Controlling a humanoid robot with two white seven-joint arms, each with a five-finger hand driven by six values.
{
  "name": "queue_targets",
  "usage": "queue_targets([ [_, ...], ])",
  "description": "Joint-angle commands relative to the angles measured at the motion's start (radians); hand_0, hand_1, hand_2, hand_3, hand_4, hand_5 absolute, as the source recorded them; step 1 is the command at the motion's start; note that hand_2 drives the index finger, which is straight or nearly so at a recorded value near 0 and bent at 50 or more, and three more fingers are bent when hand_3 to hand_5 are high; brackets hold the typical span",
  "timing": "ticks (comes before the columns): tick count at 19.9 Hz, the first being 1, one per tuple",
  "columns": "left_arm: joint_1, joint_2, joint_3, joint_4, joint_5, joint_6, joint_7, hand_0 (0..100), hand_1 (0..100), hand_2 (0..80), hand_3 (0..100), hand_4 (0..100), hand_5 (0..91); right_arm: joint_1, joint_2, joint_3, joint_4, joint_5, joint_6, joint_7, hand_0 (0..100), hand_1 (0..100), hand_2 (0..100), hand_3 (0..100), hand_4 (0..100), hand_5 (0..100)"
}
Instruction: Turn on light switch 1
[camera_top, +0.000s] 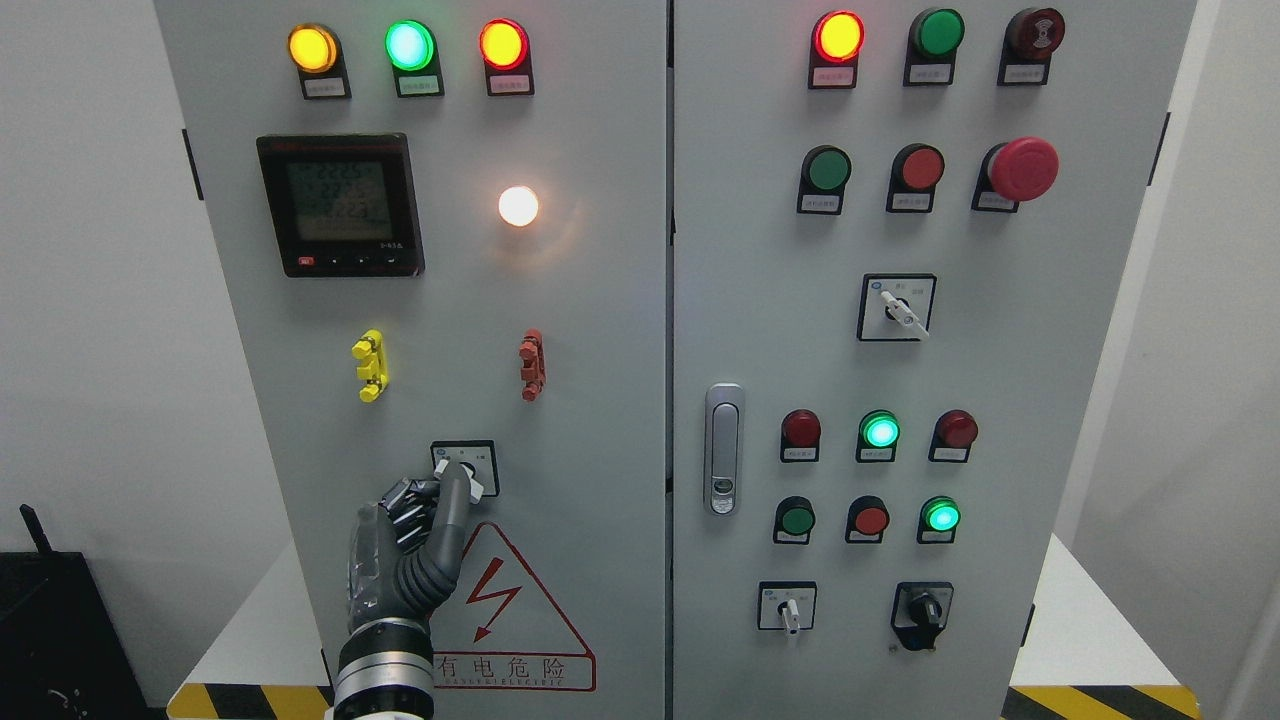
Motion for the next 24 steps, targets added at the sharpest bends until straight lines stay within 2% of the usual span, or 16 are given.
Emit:
queue_targets([
  [1,-0.001,0.0,-0.001,0.001,0.001,0.0,-0.003,38,46,58.6,96,93,87.4,0.0,0.0,0.0,0.0,0.0,0.0,-0.001,31,0,0,0,0,0],
  [7,0.0,0.0,-0.001,0.001,0.003,0.001,-0.003,20,44,58.7,97,93,87.4,0.0,0.0,-0.002,0.0,0.0,0.0,-0.001,31,0,0,0,0,0],
  [14,0.02,0.002,-0.001,-0.008,0.003,-0.002,-0.004,13,43,58.9,97,93,87.4,0.0,0.0,0.0,0.0,0.0,0.0,-0.001,31,0,0,0,0,0],
  [18,0.085,0.008,-0.009,-0.036,0.003,-0.018,-0.006,12,43,59.1,97,93,87.3,0.0,0.0,0.0,0.0,0.0,0.0,-0.001,31,0,0,0,0,0],
  [20,0.117,0.011,-0.009,-0.042,0.001,-0.055,-0.006,11,43,59.2,98,93,87.3,0.0,0.0,0.0,0.0,0.0,0.0,-0.001,31,0,0,0,0,0],
  [24,0.239,0.028,-0.003,-0.044,0.001,-0.256,-0.03,9,40,59.3,100,96,87.8,-0.001,0.0,0.0,0.0,0.0,0.0,-0.001,31,0,0,0,0,0],
])
